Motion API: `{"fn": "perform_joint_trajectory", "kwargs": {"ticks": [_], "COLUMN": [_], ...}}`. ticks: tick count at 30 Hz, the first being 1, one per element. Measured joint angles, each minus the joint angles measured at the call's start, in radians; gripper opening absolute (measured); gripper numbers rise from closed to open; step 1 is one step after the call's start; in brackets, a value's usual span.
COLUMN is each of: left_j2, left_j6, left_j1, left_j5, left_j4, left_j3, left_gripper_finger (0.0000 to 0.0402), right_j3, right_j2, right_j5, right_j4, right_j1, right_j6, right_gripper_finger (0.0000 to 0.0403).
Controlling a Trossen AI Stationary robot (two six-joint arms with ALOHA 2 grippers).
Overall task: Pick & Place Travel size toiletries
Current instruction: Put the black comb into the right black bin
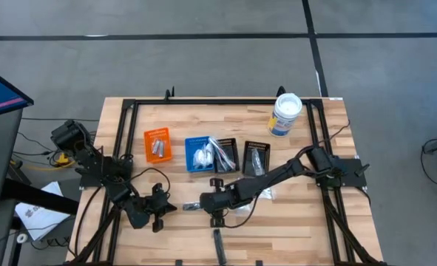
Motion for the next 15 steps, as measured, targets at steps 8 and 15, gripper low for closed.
{"fn": "perform_joint_trajectory", "kwargs": {"ticks": [8,15], "left_j2": [0.000,0.000], "left_j6": [0.000,0.000], "left_j1": [0.000,0.000], "left_j5": [0.000,0.000], "left_j4": [0.007,0.010], "left_j3": [0.000,0.000], "left_gripper_finger": [0.0002,0.0002], "right_j3": [-0.002,-0.002], "right_j2": [-0.001,-0.001], "right_j5": [-0.001,-0.029], "right_j4": [-0.101,-0.111], "right_j1": [0.007,0.007], "right_j6": [0.042,0.061], "right_gripper_finger": [0.0000,0.0000]}}
